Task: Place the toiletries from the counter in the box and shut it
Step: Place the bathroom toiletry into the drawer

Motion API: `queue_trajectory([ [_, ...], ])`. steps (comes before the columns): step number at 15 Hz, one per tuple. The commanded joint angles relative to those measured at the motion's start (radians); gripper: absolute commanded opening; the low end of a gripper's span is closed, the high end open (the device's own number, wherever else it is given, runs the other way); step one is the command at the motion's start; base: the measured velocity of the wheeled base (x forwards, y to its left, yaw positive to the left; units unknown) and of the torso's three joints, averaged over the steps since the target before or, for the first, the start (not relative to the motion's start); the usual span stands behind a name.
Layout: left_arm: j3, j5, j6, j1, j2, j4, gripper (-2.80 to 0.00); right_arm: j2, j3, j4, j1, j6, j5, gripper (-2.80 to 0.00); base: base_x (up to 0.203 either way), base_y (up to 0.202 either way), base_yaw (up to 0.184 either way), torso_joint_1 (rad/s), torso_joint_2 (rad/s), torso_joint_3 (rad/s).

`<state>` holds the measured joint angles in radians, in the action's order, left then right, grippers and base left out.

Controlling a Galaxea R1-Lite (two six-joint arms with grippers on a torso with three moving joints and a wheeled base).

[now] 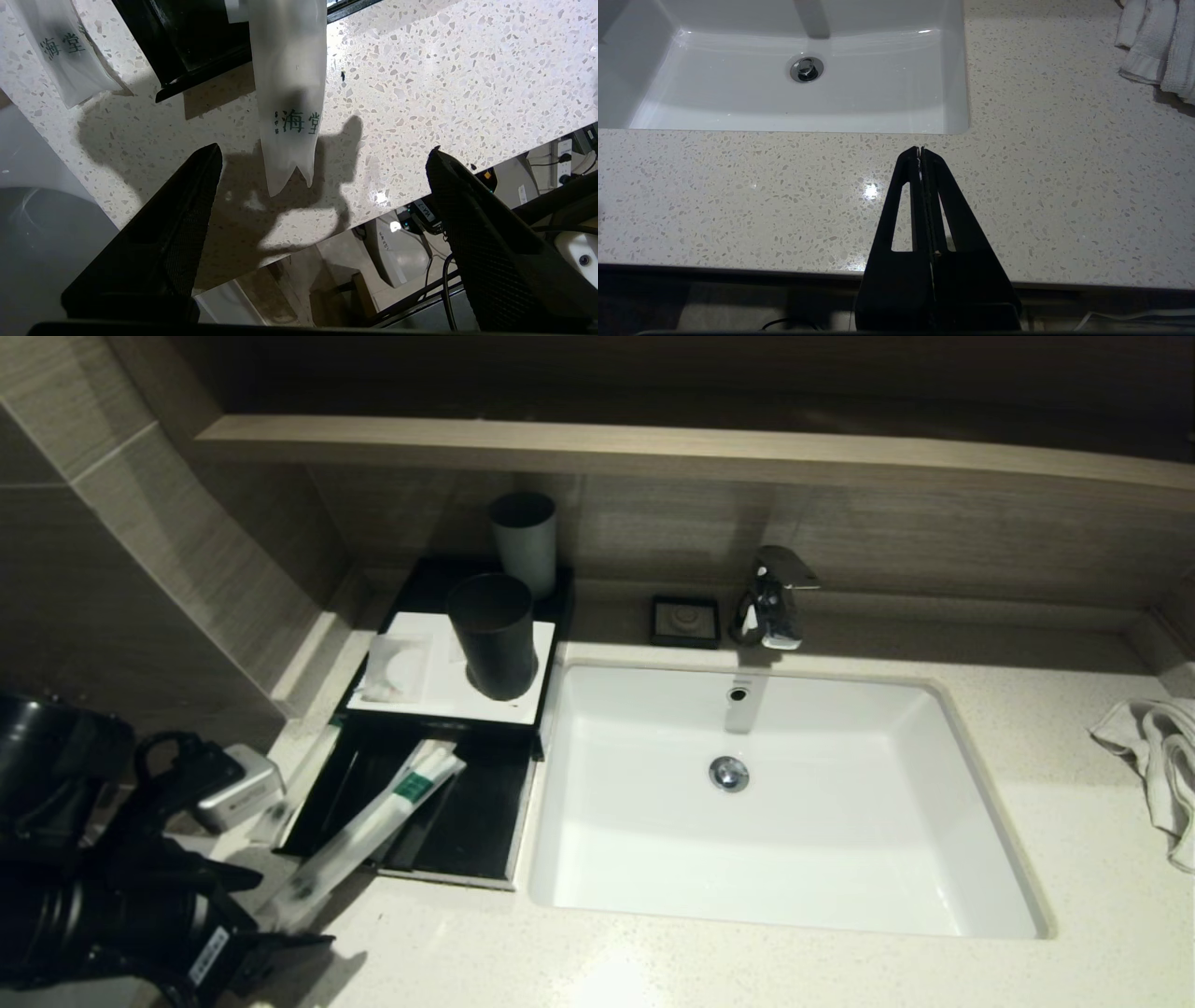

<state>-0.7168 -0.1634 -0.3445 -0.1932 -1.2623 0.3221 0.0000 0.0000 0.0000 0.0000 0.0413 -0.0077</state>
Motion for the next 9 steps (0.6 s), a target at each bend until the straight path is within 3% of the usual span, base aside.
queue_trajectory([
  [1, -0.005, -0.001, -0.002, 0.0, -0.014, 0.0, 0.0, 0.0, 0.0, 0.0, 0.0, 0.0, 0.0, -2.8, 0.0, 0.0, 0.0, 0.0, 0.0, 0.0],
  [6, -0.01, 0.001, -0.001, 0.0, -0.056, -0.036, 0.0, 0.0, 0.0, 0.0, 0.0, 0.0, 0.0, -2.8, 0.0, 0.0, 0.0, 0.0, 0.0, 0.0],
  [7, -0.01, 0.001, 0.001, 0.0, -0.058, -0.045, -0.68, 0.0, 0.0, 0.0, 0.0, 0.0, 0.0, -2.8, 0.0, 0.0, 0.0, 0.0, 0.0, 0.0],
  [8, -0.01, -0.001, 0.001, 0.0, -0.06, -0.05, -2.8, 0.0, 0.0, 0.0, 0.0, 0.0, 0.0, -2.8, 0.0, 0.0, 0.0, 0.0, 0.0, 0.0],
  [9, -0.01, 0.001, 0.001, 0.0, -0.06, -0.051, -2.8, 0.0, 0.0, 0.0, 0.0, 0.0, 0.0, -2.8, 0.0, 0.0, 0.0, 0.0, 0.0, 0.0],
])
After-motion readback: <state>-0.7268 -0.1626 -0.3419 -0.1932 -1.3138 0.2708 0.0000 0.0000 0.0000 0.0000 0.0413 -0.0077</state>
